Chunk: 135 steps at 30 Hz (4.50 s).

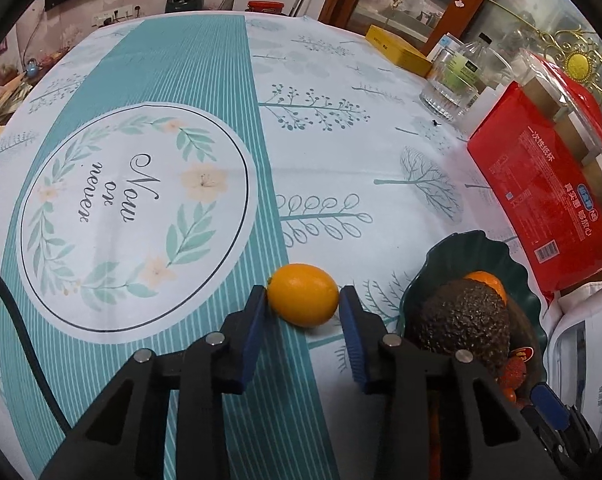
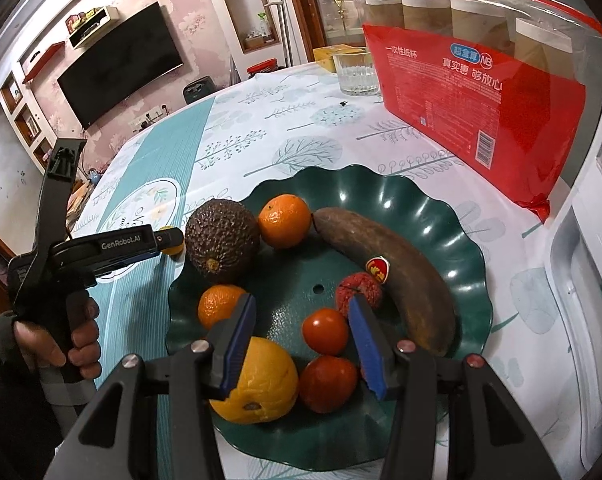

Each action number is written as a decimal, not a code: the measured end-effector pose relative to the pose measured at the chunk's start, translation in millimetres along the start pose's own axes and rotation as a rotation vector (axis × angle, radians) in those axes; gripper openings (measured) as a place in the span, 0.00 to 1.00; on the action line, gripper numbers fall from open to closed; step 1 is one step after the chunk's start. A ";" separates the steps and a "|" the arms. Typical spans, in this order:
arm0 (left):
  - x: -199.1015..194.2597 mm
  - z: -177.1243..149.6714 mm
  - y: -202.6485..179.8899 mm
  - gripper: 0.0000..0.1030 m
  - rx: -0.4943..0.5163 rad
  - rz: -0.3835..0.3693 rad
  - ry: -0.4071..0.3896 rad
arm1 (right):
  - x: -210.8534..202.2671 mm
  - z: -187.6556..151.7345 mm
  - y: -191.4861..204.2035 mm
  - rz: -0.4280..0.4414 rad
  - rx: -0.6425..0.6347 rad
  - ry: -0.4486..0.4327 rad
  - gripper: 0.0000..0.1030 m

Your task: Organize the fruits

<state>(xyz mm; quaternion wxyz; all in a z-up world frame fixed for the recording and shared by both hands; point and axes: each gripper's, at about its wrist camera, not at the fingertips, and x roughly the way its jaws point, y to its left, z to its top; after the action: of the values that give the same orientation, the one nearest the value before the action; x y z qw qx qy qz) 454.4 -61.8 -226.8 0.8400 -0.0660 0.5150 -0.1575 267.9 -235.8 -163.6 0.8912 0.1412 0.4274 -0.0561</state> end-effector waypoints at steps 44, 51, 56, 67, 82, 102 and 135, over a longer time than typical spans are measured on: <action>-144.4 -73.1 -109.5 0.55 0.127 -0.183 -0.083 | -107.3 -47.9 -5.3 0.007 -0.099 -0.060 0.65; -177.3 -124.7 -74.1 0.61 0.035 -0.067 -0.055 | -134.3 -75.2 5.0 0.030 -0.135 -0.048 0.74; -208.0 -168.7 -49.5 0.66 -0.041 0.019 -0.052 | -154.1 -101.8 6.6 0.076 -0.126 0.013 0.77; -300.3 -235.4 -60.1 0.74 -0.057 0.072 -0.094 | -220.7 -140.1 16.0 0.136 -0.169 0.085 0.85; -356.7 -294.3 -128.4 0.78 -0.101 0.111 -0.221 | -276.9 -138.9 -14.7 0.247 -0.285 0.142 0.87; -393.5 -329.3 -143.6 0.98 -0.163 0.326 -0.305 | -312.4 -142.9 -11.5 0.255 -0.341 0.046 0.89; -384.5 -314.4 -152.1 0.99 -0.153 0.458 -0.295 | -301.4 -126.6 -16.9 0.264 -0.343 0.018 1.00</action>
<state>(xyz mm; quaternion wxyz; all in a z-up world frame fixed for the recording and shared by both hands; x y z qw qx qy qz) -15.5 -61.0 -5.3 0.9121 -0.0332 0.3991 0.0871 -19.7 -220.1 -7.9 0.8980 0.0424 0.4164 0.1357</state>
